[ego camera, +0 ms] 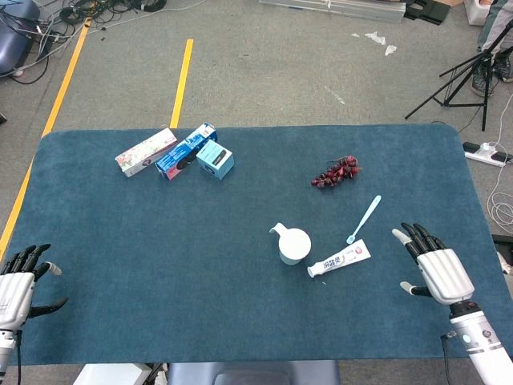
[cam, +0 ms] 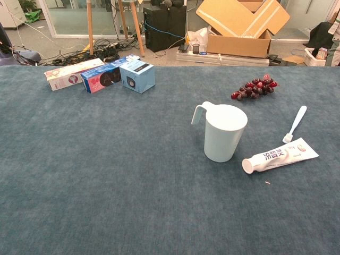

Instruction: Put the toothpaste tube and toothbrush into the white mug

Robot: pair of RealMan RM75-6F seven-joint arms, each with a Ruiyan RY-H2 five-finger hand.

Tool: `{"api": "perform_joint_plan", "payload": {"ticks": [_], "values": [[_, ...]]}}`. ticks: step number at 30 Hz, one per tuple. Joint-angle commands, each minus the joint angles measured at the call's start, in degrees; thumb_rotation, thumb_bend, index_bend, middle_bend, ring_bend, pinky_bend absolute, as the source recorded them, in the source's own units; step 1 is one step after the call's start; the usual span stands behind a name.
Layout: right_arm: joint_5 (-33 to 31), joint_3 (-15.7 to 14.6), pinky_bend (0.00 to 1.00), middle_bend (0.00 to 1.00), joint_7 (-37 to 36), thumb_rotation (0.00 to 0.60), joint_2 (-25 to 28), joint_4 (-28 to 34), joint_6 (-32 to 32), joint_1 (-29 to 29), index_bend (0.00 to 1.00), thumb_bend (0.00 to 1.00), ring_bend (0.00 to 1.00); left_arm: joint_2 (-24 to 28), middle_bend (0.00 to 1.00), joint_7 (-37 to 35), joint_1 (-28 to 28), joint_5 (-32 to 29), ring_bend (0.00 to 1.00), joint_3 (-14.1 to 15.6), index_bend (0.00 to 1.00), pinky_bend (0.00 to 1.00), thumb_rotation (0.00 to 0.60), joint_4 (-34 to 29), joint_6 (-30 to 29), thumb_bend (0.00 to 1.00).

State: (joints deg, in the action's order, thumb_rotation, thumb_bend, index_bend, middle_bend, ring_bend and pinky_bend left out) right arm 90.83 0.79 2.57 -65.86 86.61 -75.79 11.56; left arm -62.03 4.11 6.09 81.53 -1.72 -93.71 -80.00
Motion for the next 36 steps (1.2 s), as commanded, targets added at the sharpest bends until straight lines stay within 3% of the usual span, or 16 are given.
{"api": "perform_joint_plan", "payload": {"ticks": [1,12,27,36], "values": [[0.37,-0.24,0.26,0.06,-0.08,0.600,0.22,0.22,-0.19,0.03,0.14,0.02,0.03,-0.15,0.14,0.38,0.10,0.11,0.09,0.26,0.44,0.13,0.600,-0.07,0.37,0.00],[2.71,0.52,0.26,0.07,-4.30,0.600,-2.81,-3.80,2.31,4.11,0.19,0.03,0.03,0.26,0.14,0.55,-0.80,-1.68,0.09,-0.08,0.44,0.14,0.600,-0.49,-0.41,0.00],[0.25,2.89,0.16,0.04,-0.99,0.600,-8.48,-7.58,19.85,17.47,0.29,0.03,0.00,1.23,0.14,0.12,-1.45,-1.06,0.09,-0.07,0.44,0.15,0.600,-1.62,-1.60,0.00],[-1.19,1.84,0.15,0.03,0.29,0.600,-10.88,-6.82,23.69,20.19,0.29,0.03,0.00,1.80,0.15,0.46,-1.79,-1.33,0.09,-0.14,0.46,0.15,0.600,-2.51,-1.94,0.00]]}}
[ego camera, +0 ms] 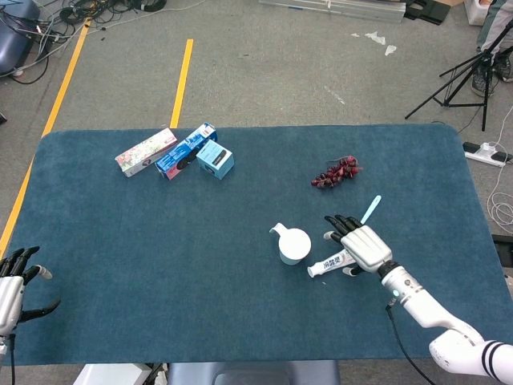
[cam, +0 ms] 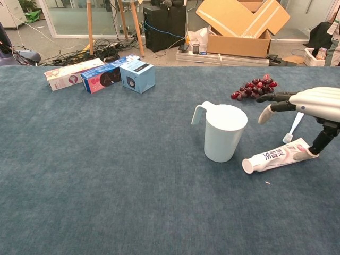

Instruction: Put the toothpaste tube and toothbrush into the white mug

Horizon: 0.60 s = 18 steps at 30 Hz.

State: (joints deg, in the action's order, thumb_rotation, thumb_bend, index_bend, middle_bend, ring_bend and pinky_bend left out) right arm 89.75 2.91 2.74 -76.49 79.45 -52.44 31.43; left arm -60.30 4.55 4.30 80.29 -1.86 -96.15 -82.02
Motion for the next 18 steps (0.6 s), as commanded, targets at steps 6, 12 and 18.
{"api": "perform_joint_plan", "payload": {"ticks": [6,12,18], "values": [[-0.64,-1.11,0.15,0.03,0.06,0.600,-0.57,1.28,1.71,1.32,0.31,0.03,0.00,0.45,0.15,0.01,-0.15,-0.59,0.09,-0.19,0.48,0.15,0.600,-0.41,0.03,0.00],[-2.12,-1.56,0.15,0.03,0.60,0.600,-1.43,0.62,3.26,2.14,0.33,0.05,0.00,0.73,0.16,0.24,-0.20,-1.13,0.09,-0.26,0.51,0.15,0.600,-0.74,0.32,0.00],[-4.13,-1.59,0.15,0.03,1.20,0.600,-2.83,-0.99,5.22,3.18,0.35,0.13,0.00,0.83,0.16,0.47,-0.12,-1.68,0.10,-0.36,0.51,0.15,0.600,-0.88,0.75,0.00]]}}
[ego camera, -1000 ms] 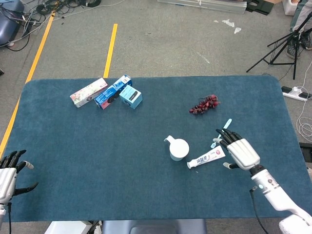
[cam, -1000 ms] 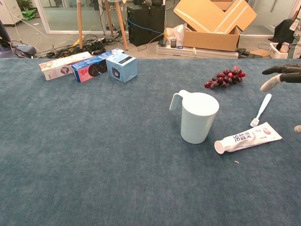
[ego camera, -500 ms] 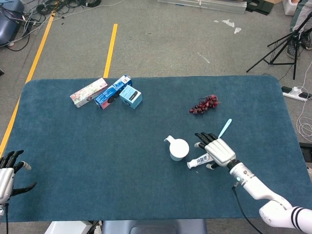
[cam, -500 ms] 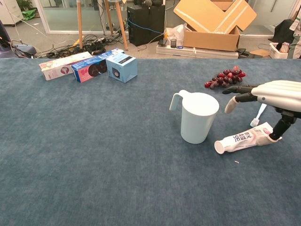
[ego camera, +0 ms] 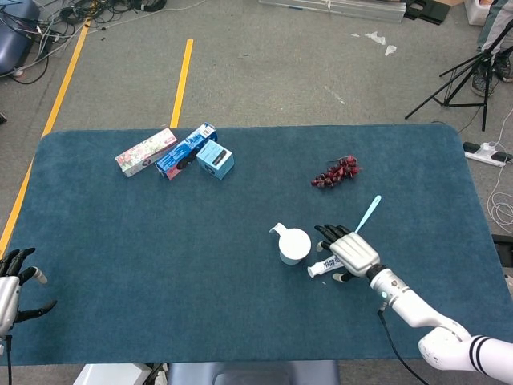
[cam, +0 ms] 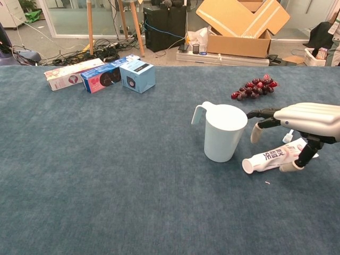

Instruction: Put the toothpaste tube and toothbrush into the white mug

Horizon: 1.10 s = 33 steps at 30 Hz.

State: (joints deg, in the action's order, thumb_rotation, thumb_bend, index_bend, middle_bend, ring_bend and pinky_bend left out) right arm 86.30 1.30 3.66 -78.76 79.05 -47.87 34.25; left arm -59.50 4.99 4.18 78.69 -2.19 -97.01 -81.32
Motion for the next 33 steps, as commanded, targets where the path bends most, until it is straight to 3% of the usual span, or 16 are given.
{"api": "perform_joint_plan", "payload": {"ticks": [1,9,24,33], "values": [[-0.99,0.00,0.15,0.03,0.34,0.600,-0.76,-0.85,0.98,0.52,0.35,0.14,0.00,0.06,0.16,0.00,0.01,-0.15,0.10,-0.05,0.51,0.15,0.600,-0.04,0.08,0.00],[-2.64,-0.31,0.15,0.03,-0.23,0.600,-2.08,-2.61,3.01,1.57,0.38,0.18,0.00,0.26,0.16,-0.24,-0.09,-0.48,0.10,-0.15,0.51,0.16,0.600,-0.13,0.14,0.00],[-2.85,-1.32,0.15,0.09,-1.68,0.600,-2.01,-2.72,3.35,2.37,0.57,0.23,0.00,0.42,0.16,-0.09,-0.09,-0.81,0.10,-0.16,0.51,0.18,0.600,-0.35,0.50,0.00],[-2.96,-1.24,0.15,0.12,-1.95,0.600,-0.39,-0.92,1.29,1.85,0.62,0.25,0.00,0.49,0.16,-0.07,-0.12,-0.92,0.10,-0.22,0.51,0.20,0.600,-0.50,0.48,0.00]]}}
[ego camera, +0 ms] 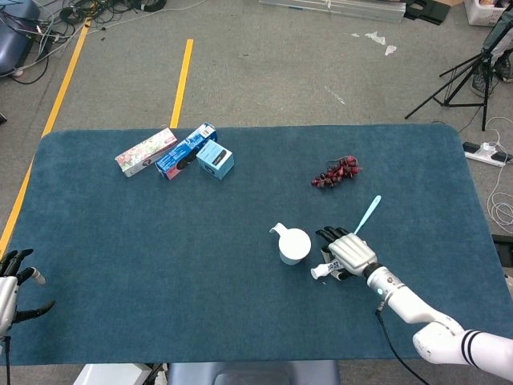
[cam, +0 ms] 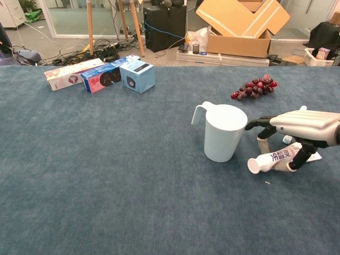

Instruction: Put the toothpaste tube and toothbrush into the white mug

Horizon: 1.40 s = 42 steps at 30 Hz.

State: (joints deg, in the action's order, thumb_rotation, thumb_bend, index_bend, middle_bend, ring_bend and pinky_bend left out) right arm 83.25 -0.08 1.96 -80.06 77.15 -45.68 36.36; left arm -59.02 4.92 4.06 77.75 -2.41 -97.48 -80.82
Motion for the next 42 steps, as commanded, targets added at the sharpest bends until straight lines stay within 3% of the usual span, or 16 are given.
{"api": "perform_joint_plan", "payload": {"ticks": [1,14,30,42], "values": [[0.16,0.23,0.15,0.12,-0.40,0.600,1.46,1.56,-1.41,-0.41,0.63,0.25,0.00,0.01,0.16,0.03,-0.03,0.04,0.10,0.01,0.51,0.20,0.600,-0.04,-0.05,0.00],[2.76,0.77,0.15,0.12,-5.04,0.600,13.61,13.23,-9.12,-3.20,0.64,0.25,0.00,-0.24,0.16,0.83,0.12,-0.35,0.10,0.03,0.51,0.22,0.600,-0.01,0.35,0.00],[8.25,3.48,0.15,0.13,-17.73,0.600,24.93,23.14,-17.90,-4.73,0.65,0.27,0.00,-0.37,0.16,0.86,0.27,-0.68,0.10,-0.09,0.51,0.23,0.600,0.09,0.64,0.00],[11.15,6.48,0.15,0.14,-28.92,0.600,29.55,27.71,-23.17,-4.56,0.65,0.27,0.00,-0.36,0.16,0.68,0.32,-0.80,0.10,-0.12,0.51,0.23,0.600,0.14,0.78,0.00]]}}
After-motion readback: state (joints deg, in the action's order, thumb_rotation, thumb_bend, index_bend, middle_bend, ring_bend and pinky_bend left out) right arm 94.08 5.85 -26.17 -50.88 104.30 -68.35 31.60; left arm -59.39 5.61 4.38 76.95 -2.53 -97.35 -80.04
